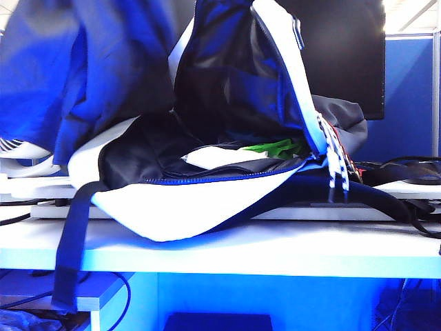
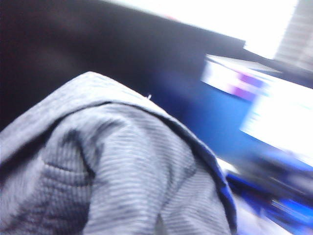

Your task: Put the gray clothes into the backpack.

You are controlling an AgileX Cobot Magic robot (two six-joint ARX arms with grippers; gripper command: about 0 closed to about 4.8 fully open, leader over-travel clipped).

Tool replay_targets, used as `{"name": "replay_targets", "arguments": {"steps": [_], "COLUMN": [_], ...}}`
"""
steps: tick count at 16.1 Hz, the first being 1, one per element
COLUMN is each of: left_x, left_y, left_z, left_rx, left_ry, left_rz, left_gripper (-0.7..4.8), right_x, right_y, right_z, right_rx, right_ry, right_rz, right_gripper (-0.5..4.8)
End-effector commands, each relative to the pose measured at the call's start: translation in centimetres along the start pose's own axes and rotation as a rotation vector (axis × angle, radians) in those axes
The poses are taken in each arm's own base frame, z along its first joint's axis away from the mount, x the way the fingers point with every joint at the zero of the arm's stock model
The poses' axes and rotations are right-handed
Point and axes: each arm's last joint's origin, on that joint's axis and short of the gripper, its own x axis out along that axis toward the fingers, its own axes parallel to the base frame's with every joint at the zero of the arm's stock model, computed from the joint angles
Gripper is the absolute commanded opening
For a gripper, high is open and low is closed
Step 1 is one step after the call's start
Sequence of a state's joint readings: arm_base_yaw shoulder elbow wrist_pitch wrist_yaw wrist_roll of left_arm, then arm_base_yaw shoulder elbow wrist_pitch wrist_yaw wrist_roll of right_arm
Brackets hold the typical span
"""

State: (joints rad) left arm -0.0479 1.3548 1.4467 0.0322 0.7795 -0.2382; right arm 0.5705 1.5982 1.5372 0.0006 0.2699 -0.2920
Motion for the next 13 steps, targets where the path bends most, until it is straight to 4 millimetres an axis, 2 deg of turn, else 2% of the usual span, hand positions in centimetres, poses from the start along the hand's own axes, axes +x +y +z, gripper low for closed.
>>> {"name": "replay_targets", "arguments": {"steps": [1, 3, 4, 7, 9, 11, 13], "left_x": [0.9, 1.6, 1.9, 3.7, 6.7, 10.2, 13.6], "left_y": [-3.3, -4.3, -4.5, -3.3, -1.0, 0.7, 1.4], "left_z": [-0.9, -2.7, -4.3, -9.3, -11.6, -13.5, -16.1], "left_rx": [-0.016, -0.044, -0.056, -0.032, -0.082, -0.178, -0.233], "left_ry": [0.114, 0.233, 0.303, 0.421, 0.390, 0.266, 0.195], "left_rz": [-0.194, -0.255, -0.258, -0.123, -0.113, -0.124, -0.148], "left_gripper": [-0.06, -0.06, -0.06, -0.06, -0.06, -0.06, -0.06], "right_x": [-0.7, -1.1, -1.4, -2.3, -2.9, -3.2, -3.4], "right_y": [-1.0, -1.3, -1.5, -1.9, -2.0, -2.0, -1.9], "right_z": [2.0, 2.5, 2.8, 3.5, 3.9, 4.0, 4.0], "right_rx": [0.050, 0.065, 0.069, 0.133, 0.151, 0.175, 0.188], "right_ry": [-0.142, -0.167, -0.181, -0.211, -0.226, -0.218, -0.220], "right_rz": [-0.071, -0.078, -0.082, -0.073, -0.026, 0.018, 0.048], "right_gripper": [-0.06, -0.06, -0.06, -0.06, -0.06, -0.06, -0.06]}}
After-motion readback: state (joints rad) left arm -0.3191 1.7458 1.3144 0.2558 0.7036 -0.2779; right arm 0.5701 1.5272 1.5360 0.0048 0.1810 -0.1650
